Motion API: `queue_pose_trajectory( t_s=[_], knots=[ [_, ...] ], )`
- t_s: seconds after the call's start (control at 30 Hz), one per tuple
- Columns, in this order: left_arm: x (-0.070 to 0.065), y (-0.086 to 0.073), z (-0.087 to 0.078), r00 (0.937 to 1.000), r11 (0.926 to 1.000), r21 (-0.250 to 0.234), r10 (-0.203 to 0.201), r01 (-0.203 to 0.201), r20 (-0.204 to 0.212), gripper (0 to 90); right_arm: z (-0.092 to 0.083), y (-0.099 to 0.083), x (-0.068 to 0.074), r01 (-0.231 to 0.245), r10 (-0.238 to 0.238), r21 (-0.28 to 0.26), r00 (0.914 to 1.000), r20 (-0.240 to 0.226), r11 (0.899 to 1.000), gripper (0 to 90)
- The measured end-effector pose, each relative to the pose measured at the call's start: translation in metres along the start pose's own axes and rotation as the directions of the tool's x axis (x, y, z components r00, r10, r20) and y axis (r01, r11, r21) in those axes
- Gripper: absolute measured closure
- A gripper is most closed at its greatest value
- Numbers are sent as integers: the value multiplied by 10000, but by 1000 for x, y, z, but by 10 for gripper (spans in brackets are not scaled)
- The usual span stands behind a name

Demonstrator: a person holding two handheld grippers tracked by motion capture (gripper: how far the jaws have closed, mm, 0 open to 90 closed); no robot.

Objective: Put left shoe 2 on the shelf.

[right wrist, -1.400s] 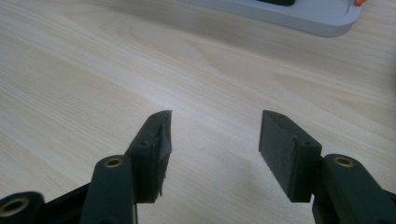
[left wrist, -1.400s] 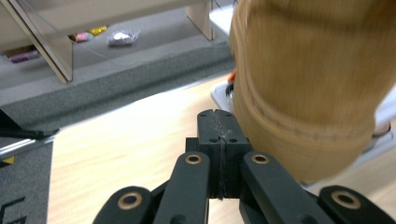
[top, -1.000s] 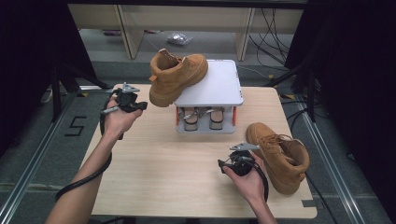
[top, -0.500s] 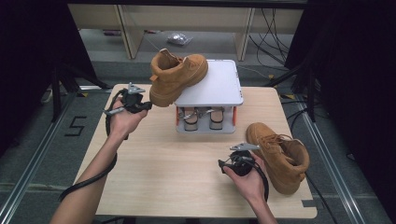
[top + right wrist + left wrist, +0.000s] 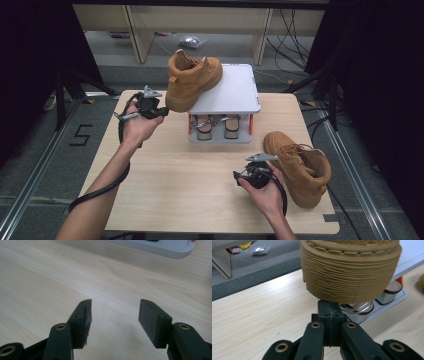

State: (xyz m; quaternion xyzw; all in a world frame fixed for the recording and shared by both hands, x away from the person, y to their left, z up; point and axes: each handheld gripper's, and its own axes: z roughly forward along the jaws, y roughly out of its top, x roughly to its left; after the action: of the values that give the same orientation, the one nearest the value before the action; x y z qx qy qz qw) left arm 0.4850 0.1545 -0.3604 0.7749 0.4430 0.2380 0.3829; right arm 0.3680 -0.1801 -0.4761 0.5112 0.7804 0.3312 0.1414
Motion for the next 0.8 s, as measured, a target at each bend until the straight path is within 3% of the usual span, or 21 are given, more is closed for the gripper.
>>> queue_pose_trajectory(
  t_s=[0.23, 0.3, 0.33, 0.4, 0.8],
  knots=[
    [-15, 10, 8, 9991, 9992, 193, 342, -346, 245, 900, 0, 0, -2, 165, -165, -44, 9999, 4, 9999, 447],
    [-19, 12, 10, 9988, 9991, 189, 364, -370, 314, 900, 0, 0, -2, 145, -145, -37, 9999, -22, 9999, 447],
    [-22, 13, 12, 9993, 9998, 52, 197, -199, 309, 900, 0, 0, -3, 162, -162, -44, 9999, -49, 9999, 447],
    [-24, 15, 13, 9982, 9984, 240, 499, -507, 340, 900, -1, 0, -3, 150, -149, -121, 9999, 42, 9998, 446],
    [-35, 21, 19, 9962, 9975, 352, 597, -620, 627, 900, 0, -1, -4, 154, -154, -137, 9999, 52, 9998, 446]
  ],
)
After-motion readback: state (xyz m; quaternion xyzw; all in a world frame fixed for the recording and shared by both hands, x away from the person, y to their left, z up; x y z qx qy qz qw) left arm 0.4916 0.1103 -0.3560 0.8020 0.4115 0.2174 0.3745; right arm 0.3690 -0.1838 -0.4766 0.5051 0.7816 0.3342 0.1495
